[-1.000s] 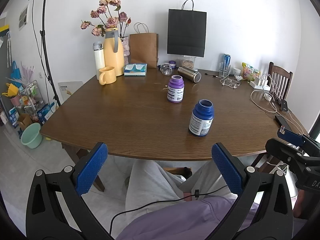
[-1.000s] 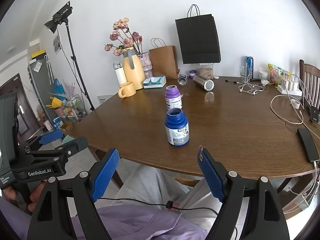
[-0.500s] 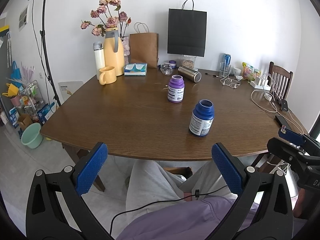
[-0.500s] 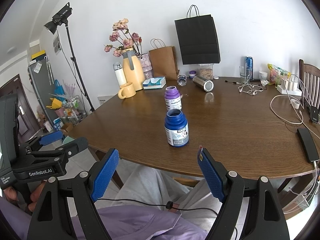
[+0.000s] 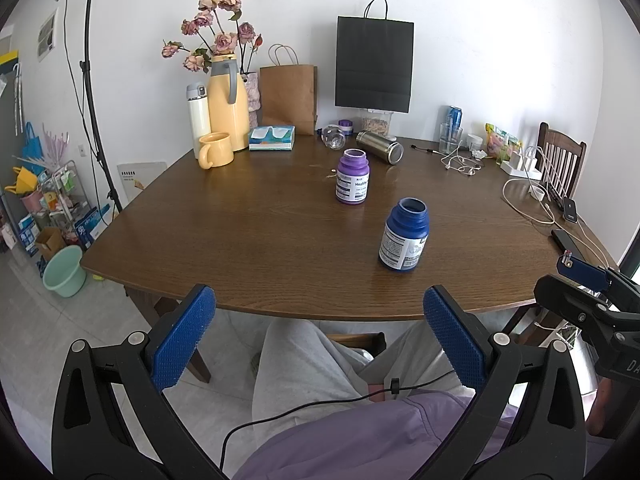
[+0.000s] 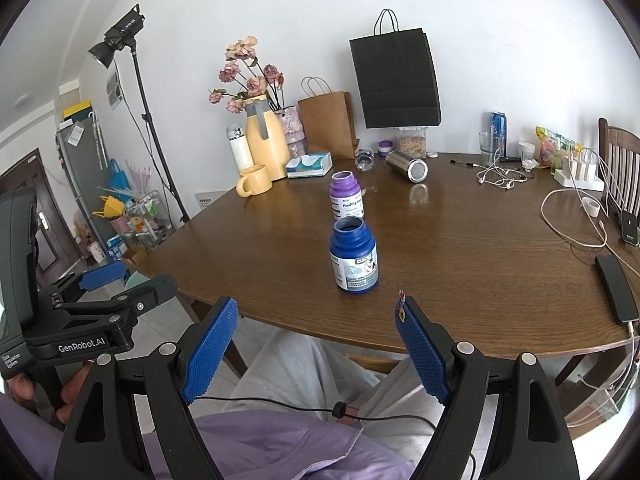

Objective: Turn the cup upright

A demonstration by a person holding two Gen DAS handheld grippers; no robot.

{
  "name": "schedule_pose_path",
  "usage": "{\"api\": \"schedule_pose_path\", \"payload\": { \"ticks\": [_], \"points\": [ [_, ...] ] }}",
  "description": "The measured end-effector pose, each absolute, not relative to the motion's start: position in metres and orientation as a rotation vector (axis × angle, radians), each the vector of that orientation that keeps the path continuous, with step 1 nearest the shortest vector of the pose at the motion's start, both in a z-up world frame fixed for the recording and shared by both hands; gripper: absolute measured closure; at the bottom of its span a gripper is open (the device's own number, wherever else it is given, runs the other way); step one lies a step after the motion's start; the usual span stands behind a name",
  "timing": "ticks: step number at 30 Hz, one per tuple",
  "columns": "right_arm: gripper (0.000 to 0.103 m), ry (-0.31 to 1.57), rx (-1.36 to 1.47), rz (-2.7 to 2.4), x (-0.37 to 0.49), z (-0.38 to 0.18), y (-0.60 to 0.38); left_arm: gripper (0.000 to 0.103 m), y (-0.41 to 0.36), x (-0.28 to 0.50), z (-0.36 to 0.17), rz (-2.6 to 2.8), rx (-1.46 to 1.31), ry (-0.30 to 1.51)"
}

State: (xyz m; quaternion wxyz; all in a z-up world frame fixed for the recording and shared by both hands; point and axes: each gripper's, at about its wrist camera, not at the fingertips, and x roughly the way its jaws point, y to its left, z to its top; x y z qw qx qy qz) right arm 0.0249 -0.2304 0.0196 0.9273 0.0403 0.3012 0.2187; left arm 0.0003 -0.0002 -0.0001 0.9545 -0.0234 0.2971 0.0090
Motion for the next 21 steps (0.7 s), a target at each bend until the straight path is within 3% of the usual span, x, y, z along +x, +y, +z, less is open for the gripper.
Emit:
{"api": "schedule_pose_path", "payload": {
  "ticks": [21],
  "points": [
    [0.018,0.617,0.081,0.450,0.0248,0.0207,-0.2308,0.000,-0.0002,0.0004,0.0000,0.018,-0.046,0.606]
  ]
}}
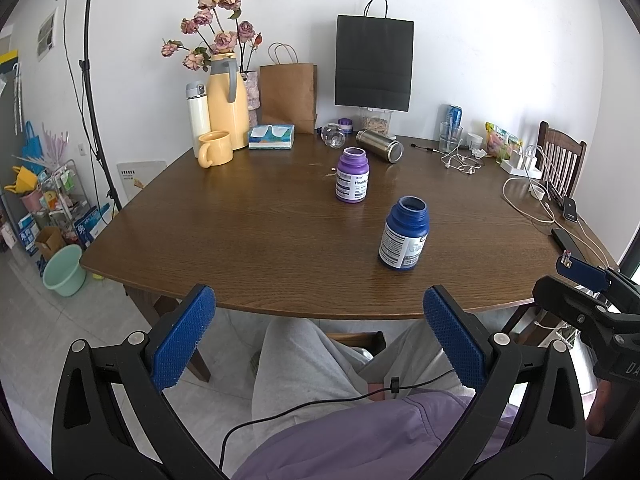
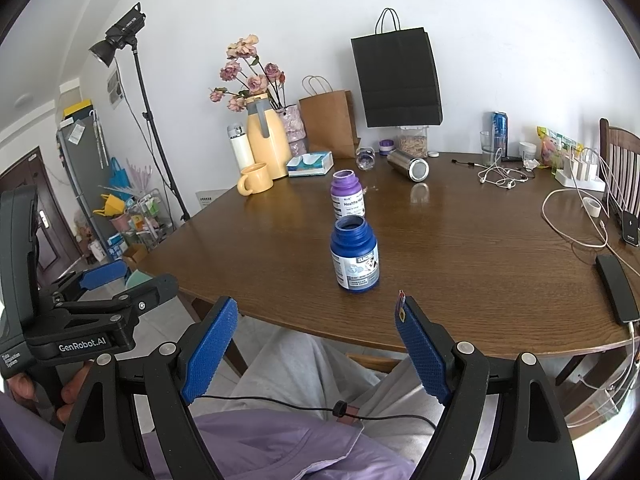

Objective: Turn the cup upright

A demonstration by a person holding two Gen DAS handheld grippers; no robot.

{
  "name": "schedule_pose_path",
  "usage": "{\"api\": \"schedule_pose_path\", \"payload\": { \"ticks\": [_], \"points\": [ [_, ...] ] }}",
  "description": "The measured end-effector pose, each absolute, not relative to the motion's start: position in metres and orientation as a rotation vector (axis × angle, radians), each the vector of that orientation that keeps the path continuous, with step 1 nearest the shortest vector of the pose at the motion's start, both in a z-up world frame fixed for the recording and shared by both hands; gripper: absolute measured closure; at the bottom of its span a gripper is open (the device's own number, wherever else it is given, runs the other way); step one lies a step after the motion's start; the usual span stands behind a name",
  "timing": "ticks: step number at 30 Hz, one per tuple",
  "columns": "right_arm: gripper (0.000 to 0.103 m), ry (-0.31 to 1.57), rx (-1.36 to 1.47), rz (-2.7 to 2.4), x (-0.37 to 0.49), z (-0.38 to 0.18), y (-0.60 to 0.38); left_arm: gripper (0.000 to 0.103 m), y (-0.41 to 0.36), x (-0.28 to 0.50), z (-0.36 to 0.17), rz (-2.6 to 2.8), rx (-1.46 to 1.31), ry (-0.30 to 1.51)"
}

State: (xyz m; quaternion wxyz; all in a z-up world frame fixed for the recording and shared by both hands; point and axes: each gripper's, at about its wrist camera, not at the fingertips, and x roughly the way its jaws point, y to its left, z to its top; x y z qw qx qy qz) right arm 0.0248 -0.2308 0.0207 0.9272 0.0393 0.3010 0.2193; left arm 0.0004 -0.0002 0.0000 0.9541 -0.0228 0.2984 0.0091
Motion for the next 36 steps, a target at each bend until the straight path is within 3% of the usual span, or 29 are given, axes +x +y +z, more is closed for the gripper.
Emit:
{"api": "schedule_pose_path", "payload": {
  "ticks": [15,26,32,36],
  "points": [
    [0.018,0.575,0.052,0.438,0.041,0.021,-0.221,0.000,0.001,0.015,-0.008,0.012,-0.034,0.604],
    [0.018,0.460,0.070,0.557,0.145,0.100,-0.177,0.000,0.039,0.090,0.051,0.082,-0.100,0.504],
    [0.018,0.410,0.060,0.562,0.233,0.149,-0.127,0.000,0.066,0.172,0.089,0.118,-0.107,0.506],
    [0.018,0.471,0.107,0.559,0.309,0.162,-0.099,0.000,0.083,0.238,0.104,0.131,-0.102,0.545]
  ]
}}
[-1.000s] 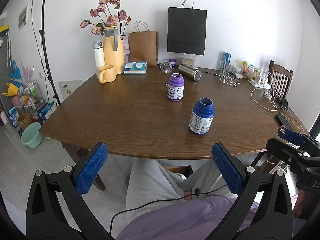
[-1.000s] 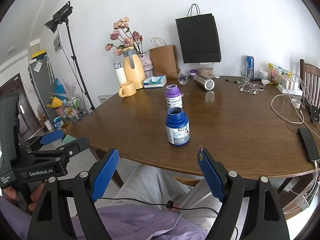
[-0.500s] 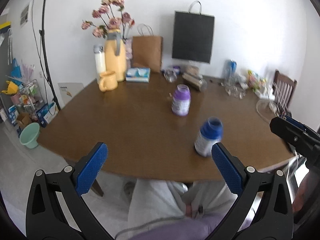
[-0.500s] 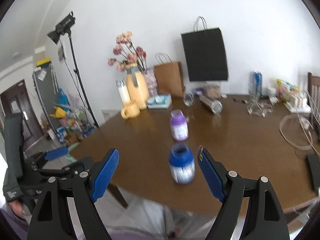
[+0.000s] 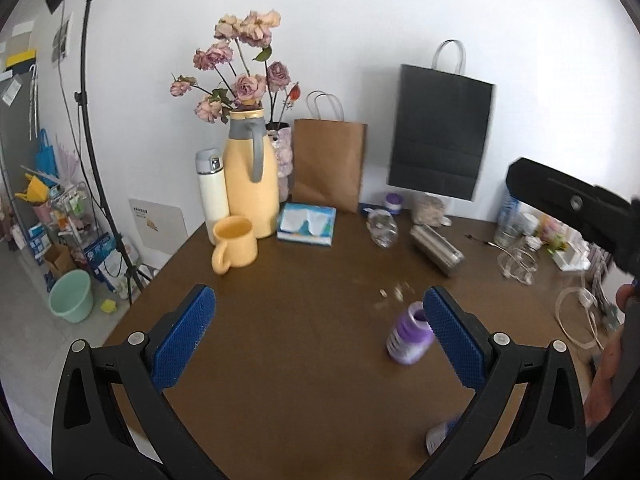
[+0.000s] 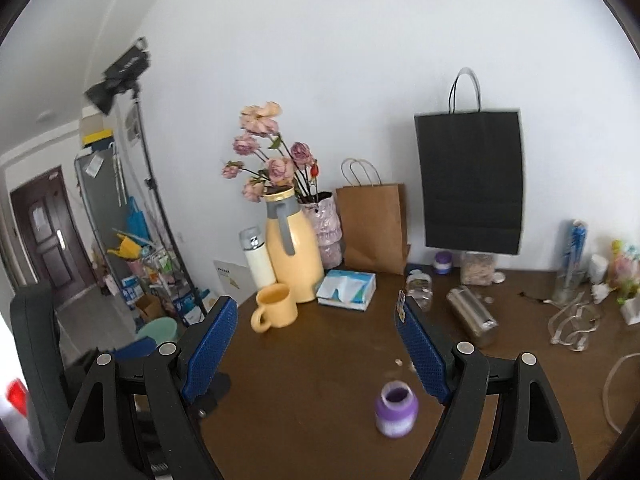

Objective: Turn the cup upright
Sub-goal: 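Move both tools toward the clear Santa-print cup lying on its side, then close the left tool around the body of the sideways clear cup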

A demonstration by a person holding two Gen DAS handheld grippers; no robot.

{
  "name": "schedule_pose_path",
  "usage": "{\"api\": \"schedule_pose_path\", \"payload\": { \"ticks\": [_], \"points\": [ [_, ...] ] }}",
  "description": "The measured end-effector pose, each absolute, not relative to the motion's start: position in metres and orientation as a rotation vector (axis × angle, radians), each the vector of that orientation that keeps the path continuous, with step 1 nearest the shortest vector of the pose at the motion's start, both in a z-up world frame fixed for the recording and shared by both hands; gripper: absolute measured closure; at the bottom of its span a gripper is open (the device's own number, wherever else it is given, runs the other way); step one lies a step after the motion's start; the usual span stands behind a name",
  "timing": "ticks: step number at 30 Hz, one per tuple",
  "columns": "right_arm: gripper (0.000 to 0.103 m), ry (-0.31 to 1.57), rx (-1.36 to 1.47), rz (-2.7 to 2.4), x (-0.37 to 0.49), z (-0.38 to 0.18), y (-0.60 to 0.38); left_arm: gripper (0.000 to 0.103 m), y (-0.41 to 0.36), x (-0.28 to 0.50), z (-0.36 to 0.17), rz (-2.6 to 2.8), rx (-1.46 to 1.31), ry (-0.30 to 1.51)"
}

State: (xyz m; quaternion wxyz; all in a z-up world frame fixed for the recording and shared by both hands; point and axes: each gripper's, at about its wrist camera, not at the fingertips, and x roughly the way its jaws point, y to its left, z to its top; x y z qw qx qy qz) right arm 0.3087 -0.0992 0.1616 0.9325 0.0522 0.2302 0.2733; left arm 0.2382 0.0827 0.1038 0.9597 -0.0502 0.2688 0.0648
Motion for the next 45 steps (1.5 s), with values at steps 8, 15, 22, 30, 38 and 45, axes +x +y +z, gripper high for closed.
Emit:
{"api": "schedule_pose_path", "payload": {
  "ticks": [8,15,22,30,38,45],
  "points": [
    [0.018,0.658,0.268,0.414,0.480,0.146,-0.056,0.000,0.101,0.369,0.110,0.114,-0.026,0.642],
    [0.018,0.726,0.250,0.289,0.576,0.086,-0.042,0.000,0.121,0.453,0.079,0.132,-0.017,0.722],
    [0.018,0.890,0.320,0.276,0.638,-0.017,-0.065,0.000,0.116,0.517,0.018,0.057,-0.048,0.812],
    [0.018,0.897,0.309,0.212,0.677,-0.041,-0.075,0.000,0.098,0.570,-0.033,0.023,-0.061,0.869],
    [0.018,0.948,0.020,0.102,0.692,-0.082,-0.056,0.000,0.075,0.602,-0.059,0.020,-0.026,0.910],
    [0.018,0.862,-0.114,0.019,0.690,-0.075,-0.056,0.000,0.073,0.613,-0.079,0.014,-0.083,0.944]
  ]
}}
